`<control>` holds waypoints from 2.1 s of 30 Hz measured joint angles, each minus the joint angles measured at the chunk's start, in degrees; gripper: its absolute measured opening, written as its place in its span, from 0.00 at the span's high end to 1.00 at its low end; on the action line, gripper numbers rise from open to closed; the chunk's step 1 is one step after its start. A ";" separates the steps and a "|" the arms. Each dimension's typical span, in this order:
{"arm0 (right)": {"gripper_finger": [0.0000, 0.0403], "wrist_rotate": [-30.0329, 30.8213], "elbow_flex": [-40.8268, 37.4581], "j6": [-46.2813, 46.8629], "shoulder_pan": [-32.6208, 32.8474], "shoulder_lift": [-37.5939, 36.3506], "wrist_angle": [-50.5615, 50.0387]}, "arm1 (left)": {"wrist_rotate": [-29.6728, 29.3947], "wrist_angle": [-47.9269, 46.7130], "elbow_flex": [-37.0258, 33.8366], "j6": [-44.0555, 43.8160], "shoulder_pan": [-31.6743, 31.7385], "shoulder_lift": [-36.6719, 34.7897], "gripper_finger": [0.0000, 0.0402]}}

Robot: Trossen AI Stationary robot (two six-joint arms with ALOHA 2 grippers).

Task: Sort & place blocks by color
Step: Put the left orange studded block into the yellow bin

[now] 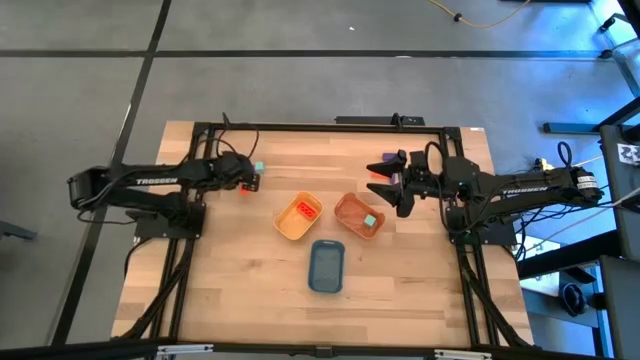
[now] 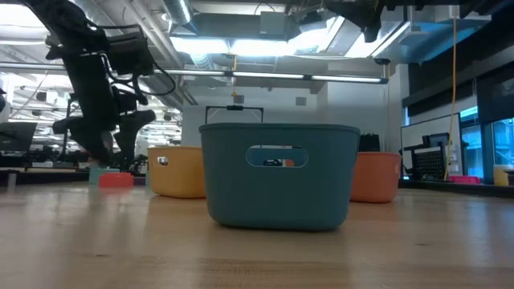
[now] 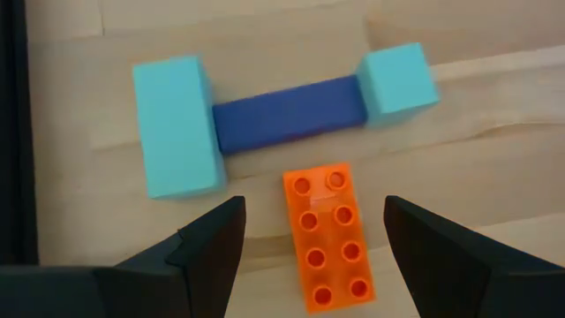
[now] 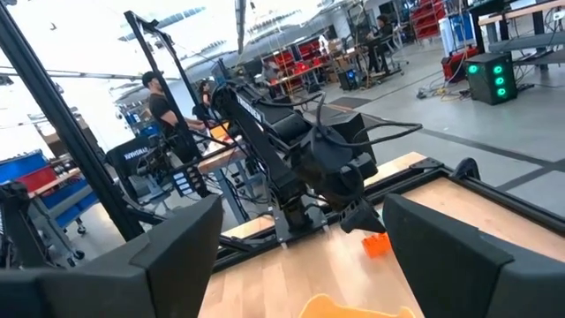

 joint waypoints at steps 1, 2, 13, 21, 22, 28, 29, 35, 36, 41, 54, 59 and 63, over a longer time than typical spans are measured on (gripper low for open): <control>0.22 -0.02 -0.01 0.01 0.01 0.00 -0.11 | 0.19 -0.04 0.00 -0.97 -0.21 0.95 0.34; 0.22 -0.01 -0.02 0.00 0.01 0.00 -0.20 | 0.23 -0.01 0.00 -2.14 -0.53 1.83 0.34; 0.22 -0.02 0.00 0.00 0.00 0.00 -0.23 | -2.74 3.69 0.00 -8.84 -4.62 8.96 0.34; 0.22 -0.02 0.00 0.00 0.00 0.00 -0.21 | -2.58 3.71 0.01 -11.15 -4.89 13.37 0.36; 0.22 -0.02 -0.01 0.00 0.01 0.00 -0.21 | -2.60 3.83 0.11 -11.62 -4.97 13.80 0.36; 0.22 -0.02 0.00 -0.02 0.00 0.00 -0.19 | -3.12 3.99 0.16 -12.13 -6.30 14.71 0.40; 0.22 -0.02 0.00 -0.07 0.00 0.00 -0.19 | -3.08 4.02 0.15 -12.16 -6.40 14.75 0.42; 0.22 -0.02 -0.01 -0.25 0.00 0.00 -0.19 | -1.49 4.10 0.11 -11.74 -6.35 14.57 0.59; 0.22 -0.02 -0.02 -0.24 0.00 0.00 -0.19 | -1.13 4.12 0.10 -11.01 -6.35 14.16 0.62; 0.22 -0.02 -0.01 -0.22 0.01 0.00 -0.21 | 0.33 3.89 -0.07 -7.52 -6.73 9.02 0.68; 0.22 0.00 0.00 -0.22 0.00 0.00 -0.01 | 1.95 16.37 9.10 18.67 -10.87 -14.66 0.68; 0.22 0.00 -0.02 -0.24 0.00 0.00 0.51 | 10.00 26.00 16.97 31.21 -13.38 -14.36 0.68; 0.22 0.00 0.00 -0.31 0.00 0.00 0.95 | 14.23 32.44 21.23 37.82 -17.36 -11.93 0.68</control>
